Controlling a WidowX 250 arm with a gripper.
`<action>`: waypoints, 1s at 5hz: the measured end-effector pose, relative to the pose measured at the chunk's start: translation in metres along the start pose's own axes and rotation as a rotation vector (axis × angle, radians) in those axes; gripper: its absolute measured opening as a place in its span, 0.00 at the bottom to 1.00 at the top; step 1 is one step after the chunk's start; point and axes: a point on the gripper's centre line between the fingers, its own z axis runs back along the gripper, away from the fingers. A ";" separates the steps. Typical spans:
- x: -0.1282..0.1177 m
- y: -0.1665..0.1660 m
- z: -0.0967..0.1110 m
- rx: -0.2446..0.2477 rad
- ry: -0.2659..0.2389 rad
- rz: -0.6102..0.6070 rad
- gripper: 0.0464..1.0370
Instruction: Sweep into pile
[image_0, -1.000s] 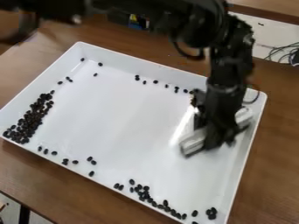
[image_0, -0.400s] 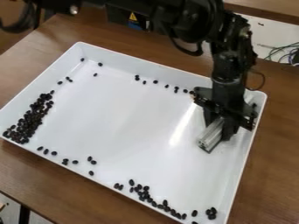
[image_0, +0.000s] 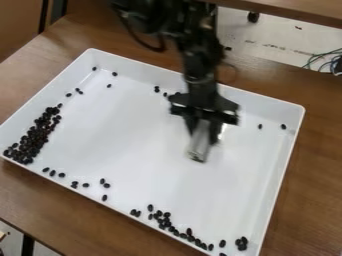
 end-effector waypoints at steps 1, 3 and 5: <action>0.004 0.045 0.001 -0.006 0.007 0.089 0.32; 0.000 0.128 0.008 -0.013 -0.017 0.272 0.32; -0.032 0.157 0.015 0.016 -0.012 0.340 0.32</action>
